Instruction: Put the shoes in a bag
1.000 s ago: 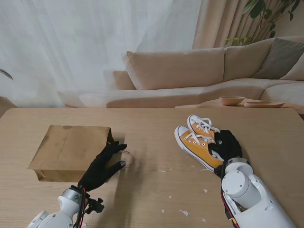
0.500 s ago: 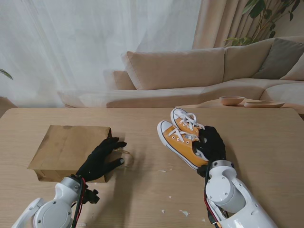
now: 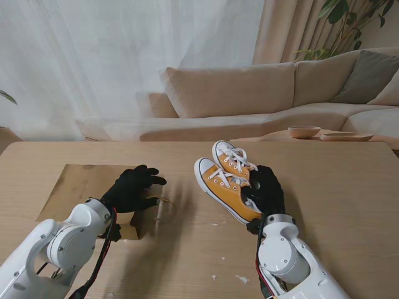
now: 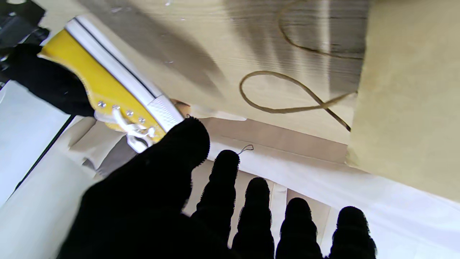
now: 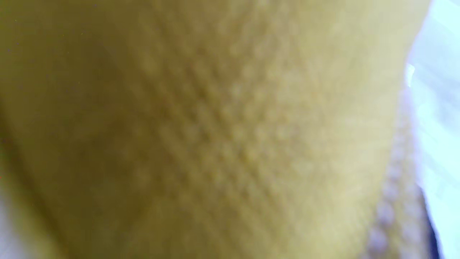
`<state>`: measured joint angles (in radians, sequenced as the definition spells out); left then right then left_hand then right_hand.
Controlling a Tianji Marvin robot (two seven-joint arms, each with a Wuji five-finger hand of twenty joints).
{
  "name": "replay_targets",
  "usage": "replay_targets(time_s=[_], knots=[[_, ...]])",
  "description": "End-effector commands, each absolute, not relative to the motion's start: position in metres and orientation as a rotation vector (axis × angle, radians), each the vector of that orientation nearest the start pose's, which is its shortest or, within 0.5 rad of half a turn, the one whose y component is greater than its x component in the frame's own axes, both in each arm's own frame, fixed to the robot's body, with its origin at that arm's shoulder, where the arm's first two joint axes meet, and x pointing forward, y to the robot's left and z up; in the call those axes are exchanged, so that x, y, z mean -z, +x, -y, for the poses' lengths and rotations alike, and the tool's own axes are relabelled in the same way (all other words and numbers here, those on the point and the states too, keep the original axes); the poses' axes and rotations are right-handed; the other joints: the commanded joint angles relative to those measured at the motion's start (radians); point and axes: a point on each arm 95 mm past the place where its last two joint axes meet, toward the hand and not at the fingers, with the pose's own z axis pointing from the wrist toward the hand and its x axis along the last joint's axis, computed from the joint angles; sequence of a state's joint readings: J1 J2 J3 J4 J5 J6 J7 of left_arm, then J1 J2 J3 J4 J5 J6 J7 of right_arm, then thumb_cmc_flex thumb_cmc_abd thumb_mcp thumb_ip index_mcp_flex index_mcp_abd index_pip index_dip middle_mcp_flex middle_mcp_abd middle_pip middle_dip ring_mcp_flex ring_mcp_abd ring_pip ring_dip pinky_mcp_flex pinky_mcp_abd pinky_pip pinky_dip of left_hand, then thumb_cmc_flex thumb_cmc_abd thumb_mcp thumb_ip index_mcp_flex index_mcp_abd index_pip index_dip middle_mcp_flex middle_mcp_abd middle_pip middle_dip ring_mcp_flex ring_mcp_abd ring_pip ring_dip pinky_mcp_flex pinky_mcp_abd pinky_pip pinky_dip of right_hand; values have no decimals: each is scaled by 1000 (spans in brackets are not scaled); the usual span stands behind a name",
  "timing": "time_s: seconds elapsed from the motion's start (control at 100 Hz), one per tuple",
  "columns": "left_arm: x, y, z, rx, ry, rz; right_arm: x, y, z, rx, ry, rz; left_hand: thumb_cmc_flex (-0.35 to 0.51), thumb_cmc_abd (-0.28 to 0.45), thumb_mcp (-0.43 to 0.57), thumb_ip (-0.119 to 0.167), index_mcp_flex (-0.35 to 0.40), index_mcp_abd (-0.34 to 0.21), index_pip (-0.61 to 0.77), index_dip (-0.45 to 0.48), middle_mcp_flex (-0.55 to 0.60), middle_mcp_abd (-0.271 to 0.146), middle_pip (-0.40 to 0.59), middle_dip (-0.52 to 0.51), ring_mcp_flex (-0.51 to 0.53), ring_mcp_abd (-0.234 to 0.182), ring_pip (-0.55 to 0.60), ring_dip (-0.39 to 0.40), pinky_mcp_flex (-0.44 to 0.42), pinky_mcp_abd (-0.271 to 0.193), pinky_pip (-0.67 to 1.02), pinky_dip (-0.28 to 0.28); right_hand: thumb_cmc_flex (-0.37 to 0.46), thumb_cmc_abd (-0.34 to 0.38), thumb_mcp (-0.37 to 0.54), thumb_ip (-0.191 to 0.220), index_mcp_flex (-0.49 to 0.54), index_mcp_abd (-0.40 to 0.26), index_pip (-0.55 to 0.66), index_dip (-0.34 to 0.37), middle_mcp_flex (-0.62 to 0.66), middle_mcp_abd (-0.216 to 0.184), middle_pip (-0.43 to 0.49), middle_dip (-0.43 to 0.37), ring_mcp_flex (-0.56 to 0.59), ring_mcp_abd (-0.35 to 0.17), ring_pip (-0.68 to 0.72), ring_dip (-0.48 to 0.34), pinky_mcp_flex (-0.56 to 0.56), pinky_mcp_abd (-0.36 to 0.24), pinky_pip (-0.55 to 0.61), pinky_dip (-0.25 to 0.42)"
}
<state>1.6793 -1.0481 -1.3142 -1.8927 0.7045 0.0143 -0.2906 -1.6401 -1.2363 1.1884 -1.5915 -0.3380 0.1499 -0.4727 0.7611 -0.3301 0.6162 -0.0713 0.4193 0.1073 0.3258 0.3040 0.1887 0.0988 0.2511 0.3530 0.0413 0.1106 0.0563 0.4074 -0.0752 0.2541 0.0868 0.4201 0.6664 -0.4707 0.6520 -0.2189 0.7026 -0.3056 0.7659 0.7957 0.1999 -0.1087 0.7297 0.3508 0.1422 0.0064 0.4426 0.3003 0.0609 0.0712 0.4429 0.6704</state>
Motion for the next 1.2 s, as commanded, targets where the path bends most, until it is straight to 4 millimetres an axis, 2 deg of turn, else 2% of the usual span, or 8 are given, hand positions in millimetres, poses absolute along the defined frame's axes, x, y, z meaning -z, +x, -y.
replay_targets(time_s=[0.0, 0.32, 0.53, 0.74, 0.84, 0.95, 1.05, 1.19], knots=[[272, 374, 11, 1616, -1490, -1596, 331, 380, -19, -1818, 1798, -533, -13, -23, 32, -13, -15, -8, 12, 15, -8, -10, -28, 1, -11, -4, -7, 0, -10, -24, 12, 19, 71, 194, 53, 4, 79, -196, 81, 63, 1, -42, 56, 15, -10, -31, -10, -8, -6, -13, 3, 21], [281, 393, 24, 1437, -1455, -1724, 328, 378, -19, -1833, 1796, -510, -83, -94, 108, -20, -38, -55, -32, -13, -14, -27, -49, 25, -13, 5, 1, 8, -13, -19, 20, 56, 73, 194, 54, 4, 82, -192, 82, 69, -3, -43, 56, 15, -10, -30, -11, -8, -6, -12, 3, 23], [287, 395, 34, 1369, -1439, -1785, 327, 377, -18, -1835, 1802, -489, -81, -133, 166, -27, 88, 54, 27, 25, -3, -11, -2, 44, -17, 18, 18, 58, -20, -7, 39, 99, 76, 194, 54, 5, 81, -191, 82, 72, -5, -44, 58, 16, -10, -31, -13, -9, -4, -13, 3, 24], [293, 396, 42, 1330, -1386, -1817, 326, 376, -18, -1834, 1812, -478, -59, -222, 282, -31, -13, 267, 581, 496, 5, 14, 144, 149, -25, 35, 49, 241, -38, 14, 91, 250, 78, 195, 53, 5, 81, -187, 82, 76, -6, -44, 59, 16, -10, -29, -13, -9, -1, -14, 7, 27], [296, 397, 45, 1317, -1334, -1831, 326, 376, -17, -1831, 1815, -475, 75, -289, 248, -93, -22, 347, 851, 702, 24, 31, 242, 223, 13, 56, 56, 298, -52, 31, 129, 374, 80, 195, 53, 6, 82, -186, 82, 78, -6, -43, 60, 16, -9, -30, -12, -9, 0, -14, 9, 28], [296, 400, 48, 1338, -1280, -1817, 326, 376, -17, -1829, 1816, -482, 147, -300, 273, -91, 227, 428, 1050, 783, 161, 72, 392, 331, 98, 99, 94, 363, -39, 66, 152, 483, 81, 195, 53, 6, 83, -183, 82, 78, -7, -43, 61, 17, -10, -27, -13, -9, 0, -14, 10, 29], [295, 401, 49, 1374, -1255, -1787, 327, 375, -17, -1828, 1821, -503, 60, -226, 335, -48, 480, 426, 1066, 900, 308, 102, 471, 414, 152, 144, 188, 466, -23, 96, 143, 502, 82, 197, 52, 6, 82, -182, 82, 78, -8, -43, 60, 16, -10, -29, -13, -9, 0, -15, 11, 30], [291, 399, 48, 1484, -1279, -1683, 328, 373, -17, -1821, 1821, -557, 35, -128, 232, -76, 670, 471, 1039, 991, 492, 187, 445, 576, 129, 202, 398, 462, -39, 115, 133, 499, 84, 197, 50, 7, 81, -177, 81, 78, -7, -40, 60, 16, -10, -26, -15, -10, 1, -12, 13, 31]])
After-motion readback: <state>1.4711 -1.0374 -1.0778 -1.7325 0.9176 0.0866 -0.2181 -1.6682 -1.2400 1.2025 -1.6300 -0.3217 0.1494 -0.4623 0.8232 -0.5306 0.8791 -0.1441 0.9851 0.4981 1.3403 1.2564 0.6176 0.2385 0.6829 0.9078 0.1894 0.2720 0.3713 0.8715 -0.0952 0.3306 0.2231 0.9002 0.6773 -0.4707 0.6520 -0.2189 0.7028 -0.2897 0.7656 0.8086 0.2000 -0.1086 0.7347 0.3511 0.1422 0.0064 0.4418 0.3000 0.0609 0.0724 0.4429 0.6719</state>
